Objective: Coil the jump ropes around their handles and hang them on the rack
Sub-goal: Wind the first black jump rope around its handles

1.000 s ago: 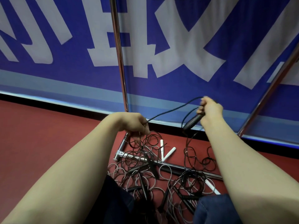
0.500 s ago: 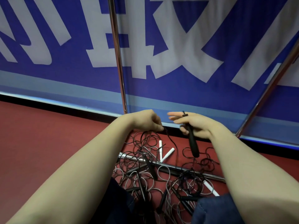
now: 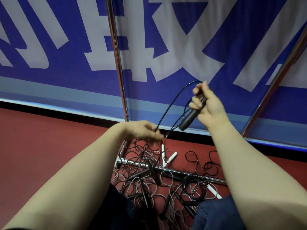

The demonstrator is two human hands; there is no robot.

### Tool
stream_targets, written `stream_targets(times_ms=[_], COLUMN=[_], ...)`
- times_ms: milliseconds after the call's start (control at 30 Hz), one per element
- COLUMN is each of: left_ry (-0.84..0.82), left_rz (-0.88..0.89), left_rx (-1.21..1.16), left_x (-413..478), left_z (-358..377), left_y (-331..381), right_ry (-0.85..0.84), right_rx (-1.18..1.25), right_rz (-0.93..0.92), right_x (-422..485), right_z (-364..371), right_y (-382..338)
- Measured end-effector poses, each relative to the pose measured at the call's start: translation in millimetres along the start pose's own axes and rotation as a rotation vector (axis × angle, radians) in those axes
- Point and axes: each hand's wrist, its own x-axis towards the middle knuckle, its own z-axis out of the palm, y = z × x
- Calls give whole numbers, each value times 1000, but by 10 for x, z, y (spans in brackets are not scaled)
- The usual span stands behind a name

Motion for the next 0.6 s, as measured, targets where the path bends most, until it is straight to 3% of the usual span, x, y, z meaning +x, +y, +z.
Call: stream_targets(times_ms=[67,133,167,200,267,333,400,500,600], left_ry=[-210,-399,-386,-271,48,288,387,453,563], left_rz=[-269,-485,-530,-539,-442,-268,-110,78,223], left_rx=[291,567,610,566,525,604,584,549,471], left_x=[12,-11,-7,-7,2,9,-8,-38,-39], left_z=[10,-23,-63,-108,-214,-288,-246,-136,-109], left_y=[-205,-371,-421,-425,-339,-155,89,392,520], right_ry=[111,237,304,361,398,355,229,-87,-350], right_rx=[178,128,-13,-238,-819,-1128,-994,-765,-804], right_rz=[-106,-84,-1,118,388,507,483,485,536], right_x=[30,67,72,62,5,-63,-79,-99,-147], right_z=[-36,-185,-266,-342,-456,-496,-429,-176,77], right_y=[-91,-113,-86,-25,148,291,305,214,190])
